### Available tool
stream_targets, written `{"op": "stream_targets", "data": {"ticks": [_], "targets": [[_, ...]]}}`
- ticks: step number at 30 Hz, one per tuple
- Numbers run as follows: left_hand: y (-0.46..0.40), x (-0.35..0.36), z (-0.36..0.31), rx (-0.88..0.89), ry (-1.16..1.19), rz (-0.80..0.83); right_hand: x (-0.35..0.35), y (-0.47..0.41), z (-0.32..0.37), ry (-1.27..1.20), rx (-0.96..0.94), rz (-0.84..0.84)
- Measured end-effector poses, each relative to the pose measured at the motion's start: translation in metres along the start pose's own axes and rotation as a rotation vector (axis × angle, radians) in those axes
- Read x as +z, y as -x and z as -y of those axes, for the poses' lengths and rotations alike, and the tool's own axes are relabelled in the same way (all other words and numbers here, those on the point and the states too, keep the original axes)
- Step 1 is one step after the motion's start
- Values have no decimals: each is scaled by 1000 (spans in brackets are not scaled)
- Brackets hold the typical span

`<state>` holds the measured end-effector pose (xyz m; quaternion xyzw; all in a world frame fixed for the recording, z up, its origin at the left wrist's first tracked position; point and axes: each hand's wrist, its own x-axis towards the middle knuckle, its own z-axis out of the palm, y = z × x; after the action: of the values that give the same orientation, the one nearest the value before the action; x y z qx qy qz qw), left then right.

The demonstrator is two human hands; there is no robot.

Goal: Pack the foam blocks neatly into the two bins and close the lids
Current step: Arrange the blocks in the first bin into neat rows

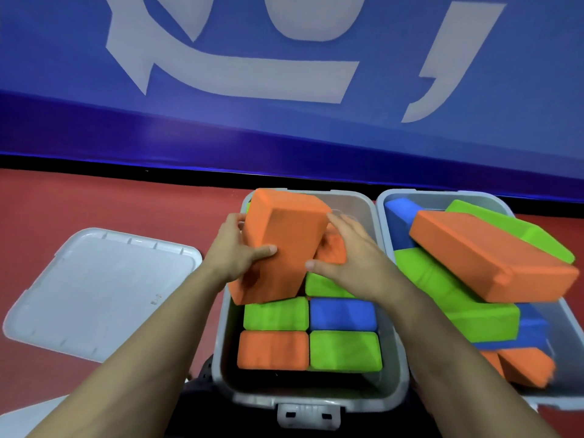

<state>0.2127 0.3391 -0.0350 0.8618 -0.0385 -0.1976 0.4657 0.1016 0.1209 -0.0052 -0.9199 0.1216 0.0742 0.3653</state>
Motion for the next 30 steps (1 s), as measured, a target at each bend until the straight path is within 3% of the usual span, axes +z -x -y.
{"op": "stream_targets", "data": {"ticks": [9,14,18,25,30], "targets": [[7,-19,-16,207,74,-38,-13,0,-8,-56,67,0],[10,-26,-21,320,96,155,-16,-2,4,-592,90,-54],[15,-24,-24,352,123,263,-23,2,16,-794,131,-49],[22,-30,-40,474,-48,186,-12,-1,17,-600,-7,-150],[24,-32,-42,550,-205,58,-6,-9,16,-623,-22,-127]]}}
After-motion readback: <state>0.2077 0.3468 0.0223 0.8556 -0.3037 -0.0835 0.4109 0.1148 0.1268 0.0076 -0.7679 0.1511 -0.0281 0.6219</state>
